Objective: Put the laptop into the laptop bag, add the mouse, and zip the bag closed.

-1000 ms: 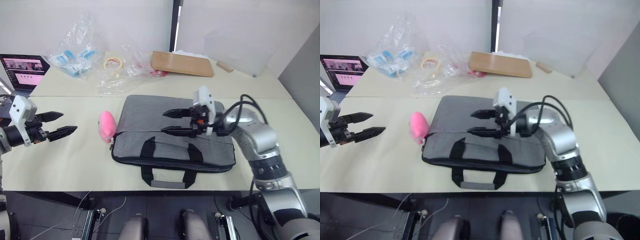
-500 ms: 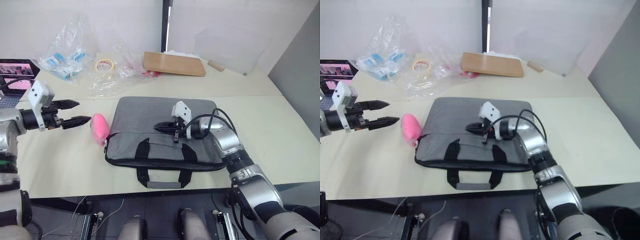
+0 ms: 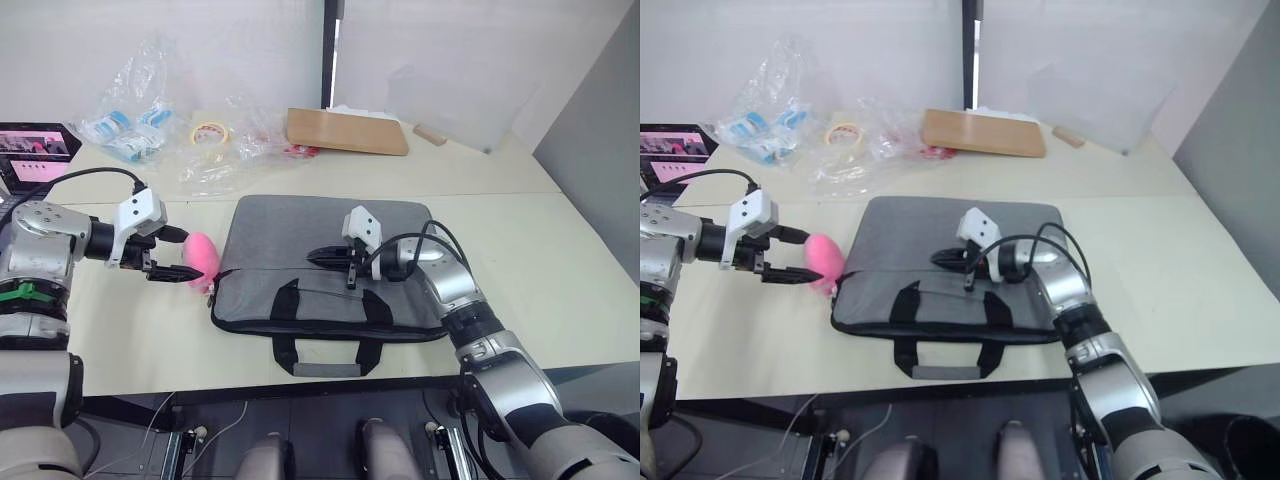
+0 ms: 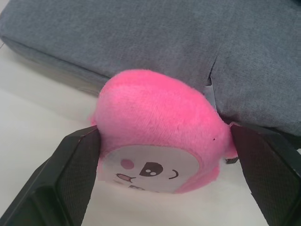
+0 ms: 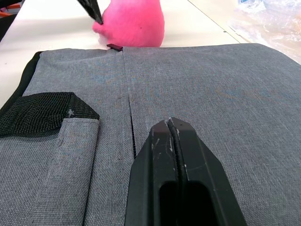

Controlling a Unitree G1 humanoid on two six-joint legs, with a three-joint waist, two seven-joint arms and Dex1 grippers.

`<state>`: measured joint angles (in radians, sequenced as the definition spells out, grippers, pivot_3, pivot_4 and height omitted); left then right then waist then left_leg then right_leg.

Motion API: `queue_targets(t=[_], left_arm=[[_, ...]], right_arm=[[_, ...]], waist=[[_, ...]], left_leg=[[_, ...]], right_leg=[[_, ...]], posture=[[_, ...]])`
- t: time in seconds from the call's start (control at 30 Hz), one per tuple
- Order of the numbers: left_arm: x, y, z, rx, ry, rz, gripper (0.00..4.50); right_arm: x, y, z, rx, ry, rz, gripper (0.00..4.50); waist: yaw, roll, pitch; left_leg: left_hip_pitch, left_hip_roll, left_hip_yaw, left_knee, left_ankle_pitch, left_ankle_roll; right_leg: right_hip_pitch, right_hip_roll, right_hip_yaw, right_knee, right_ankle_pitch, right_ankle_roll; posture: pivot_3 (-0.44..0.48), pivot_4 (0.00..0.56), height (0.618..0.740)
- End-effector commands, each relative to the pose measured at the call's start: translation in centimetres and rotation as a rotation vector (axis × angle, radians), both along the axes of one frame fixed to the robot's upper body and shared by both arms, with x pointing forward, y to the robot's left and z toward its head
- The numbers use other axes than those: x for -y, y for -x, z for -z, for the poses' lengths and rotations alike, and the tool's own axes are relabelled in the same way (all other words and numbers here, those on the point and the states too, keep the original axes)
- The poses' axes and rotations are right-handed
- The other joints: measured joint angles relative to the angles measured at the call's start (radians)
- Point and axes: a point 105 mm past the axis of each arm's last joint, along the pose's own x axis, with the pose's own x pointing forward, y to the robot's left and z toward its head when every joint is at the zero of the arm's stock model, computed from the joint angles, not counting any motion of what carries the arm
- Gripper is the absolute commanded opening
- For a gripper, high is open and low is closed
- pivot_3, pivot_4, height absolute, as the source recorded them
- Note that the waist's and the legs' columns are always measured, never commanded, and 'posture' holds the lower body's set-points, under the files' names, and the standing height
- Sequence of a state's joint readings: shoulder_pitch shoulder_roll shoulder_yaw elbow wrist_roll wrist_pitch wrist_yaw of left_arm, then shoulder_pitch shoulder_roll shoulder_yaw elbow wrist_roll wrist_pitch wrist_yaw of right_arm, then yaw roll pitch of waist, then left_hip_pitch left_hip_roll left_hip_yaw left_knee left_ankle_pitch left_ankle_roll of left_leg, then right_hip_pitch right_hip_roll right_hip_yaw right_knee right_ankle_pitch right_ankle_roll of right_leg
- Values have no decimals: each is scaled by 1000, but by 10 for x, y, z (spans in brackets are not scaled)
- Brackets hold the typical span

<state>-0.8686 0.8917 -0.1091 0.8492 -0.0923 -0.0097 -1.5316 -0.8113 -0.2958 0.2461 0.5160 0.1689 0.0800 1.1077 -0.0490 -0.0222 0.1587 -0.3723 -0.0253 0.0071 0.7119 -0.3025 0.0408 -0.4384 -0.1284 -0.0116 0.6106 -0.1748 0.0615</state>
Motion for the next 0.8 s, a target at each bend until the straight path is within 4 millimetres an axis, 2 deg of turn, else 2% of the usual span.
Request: queue_targets(t=[0.03, 0.23, 0.37, 0.57, 0.67, 0.8], left_arm=[[-3, 0, -5, 19, -21, 12, 3349], [-13, 10, -12, -2, -8, 8, 1278], [-22, 18, -14, -17, -15, -30, 50], [-24, 46, -10, -106, -29, -23, 18], [-15, 67, -6, -187, -2, -15, 18], [-4, 80, 3, -225, 5, 0, 18]], right_arm=[[4, 2, 20, -57, 46, 23, 0], [5, 0, 21, -55, 49, 32, 0], [4, -1, 25, -61, 52, 41, 0], [6, -7, 38, -51, 108, 80, 0], [10, -11, 50, -30, 180, 112, 0], [9, -11, 56, -43, 190, 121, 0]], waist=[[0, 0, 0], [0, 0, 0], [0, 0, 0], [-3, 0, 0], [-7, 0, 0], [-4, -2, -1]], left_leg=[[0, 0, 0, 0, -1, 2], [0, 0, 0, 0, -2, 3], [0, 1, 0, 0, -2, 3], [1, 2, 0, 0, -2, 3], [3, 3, 0, 0, -2, 3], [6, 6, 0, -1, -2, 3]], right_leg=[[0, 0, 0, 0, 0, 0], [0, 0, 0, 0, 0, 0], [0, 0, 0, 0, 0, 0], [0, 1, 0, 1, 0, 0], [1, 1, 0, 1, 0, -1], [5, 2, 0, 1, -1, -2]], posture=[[0, 150, 740], [0, 150, 740], [0, 150, 740], [0, 150, 740], [0, 150, 740], [0, 150, 740]])
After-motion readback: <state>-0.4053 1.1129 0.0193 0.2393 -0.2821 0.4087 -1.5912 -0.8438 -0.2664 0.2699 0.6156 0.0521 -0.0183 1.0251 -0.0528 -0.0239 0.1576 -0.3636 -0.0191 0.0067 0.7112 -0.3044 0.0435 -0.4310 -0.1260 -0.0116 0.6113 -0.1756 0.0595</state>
